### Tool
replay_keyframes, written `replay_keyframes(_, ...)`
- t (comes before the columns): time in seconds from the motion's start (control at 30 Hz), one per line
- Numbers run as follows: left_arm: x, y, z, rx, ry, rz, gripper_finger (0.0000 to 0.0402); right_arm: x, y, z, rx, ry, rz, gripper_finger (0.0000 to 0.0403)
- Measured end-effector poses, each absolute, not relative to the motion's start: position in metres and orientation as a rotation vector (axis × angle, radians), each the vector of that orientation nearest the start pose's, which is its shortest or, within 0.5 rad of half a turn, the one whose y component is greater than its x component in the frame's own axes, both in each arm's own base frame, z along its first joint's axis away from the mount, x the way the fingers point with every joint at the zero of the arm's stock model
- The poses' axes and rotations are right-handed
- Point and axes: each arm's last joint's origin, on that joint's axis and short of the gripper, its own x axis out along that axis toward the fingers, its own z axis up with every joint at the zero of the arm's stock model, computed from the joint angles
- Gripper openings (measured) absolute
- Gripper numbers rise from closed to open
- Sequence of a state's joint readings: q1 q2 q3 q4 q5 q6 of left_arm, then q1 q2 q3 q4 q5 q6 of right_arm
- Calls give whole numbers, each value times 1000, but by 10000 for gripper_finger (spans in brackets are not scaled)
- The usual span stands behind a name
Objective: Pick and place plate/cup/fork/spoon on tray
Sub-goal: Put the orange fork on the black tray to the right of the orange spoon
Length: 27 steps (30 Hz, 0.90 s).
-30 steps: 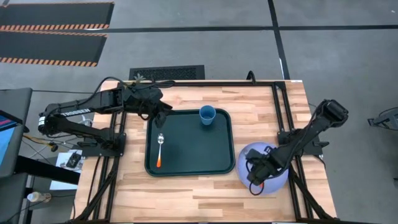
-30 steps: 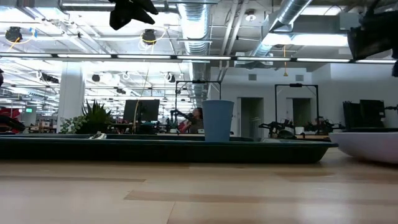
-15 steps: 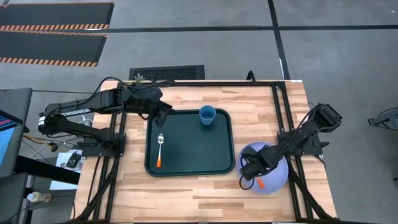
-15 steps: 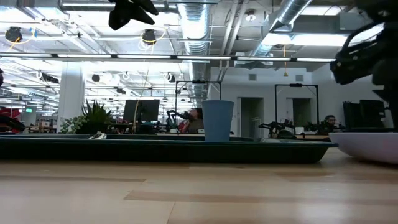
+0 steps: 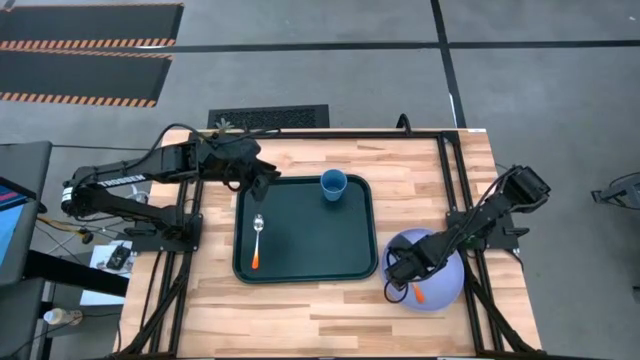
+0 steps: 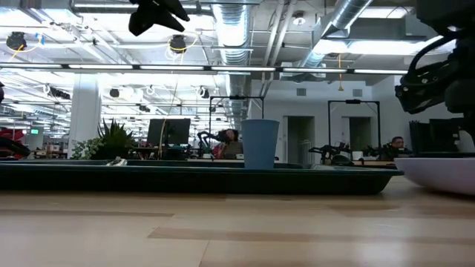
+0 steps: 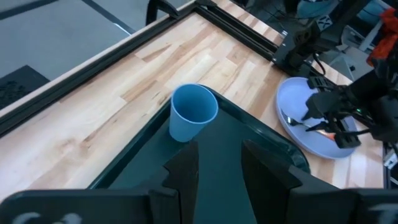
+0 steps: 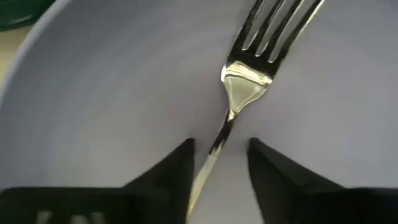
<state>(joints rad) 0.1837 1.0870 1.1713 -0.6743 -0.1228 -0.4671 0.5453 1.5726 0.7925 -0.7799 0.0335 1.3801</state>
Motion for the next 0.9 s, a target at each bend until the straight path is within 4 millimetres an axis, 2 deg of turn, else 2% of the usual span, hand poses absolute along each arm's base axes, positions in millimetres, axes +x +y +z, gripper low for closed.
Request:
replay_keyframes(0.2,212,44,364,-461,507,452,105,203,122,141,646,1447,-662,42)
replay_keyframes(0.27,212,44,364,-462,507,451,105,203,123,141,650,1448,-663,16)
replay_keyframes(0.47,213,44,365,-526,477,464,105,201,121,153,593,1485,-702,9)
replay_keyframes(0.67,219,45,368,-607,408,462,105,199,119,184,545,1439,-674,5)
replay_keyframes(0.77,228,45,367,-653,380,461,105,200,119,203,527,1375,-624,3)
replay_keyframes(0.9,249,42,360,-721,356,440,105,207,119,227,486,1267,-548,4)
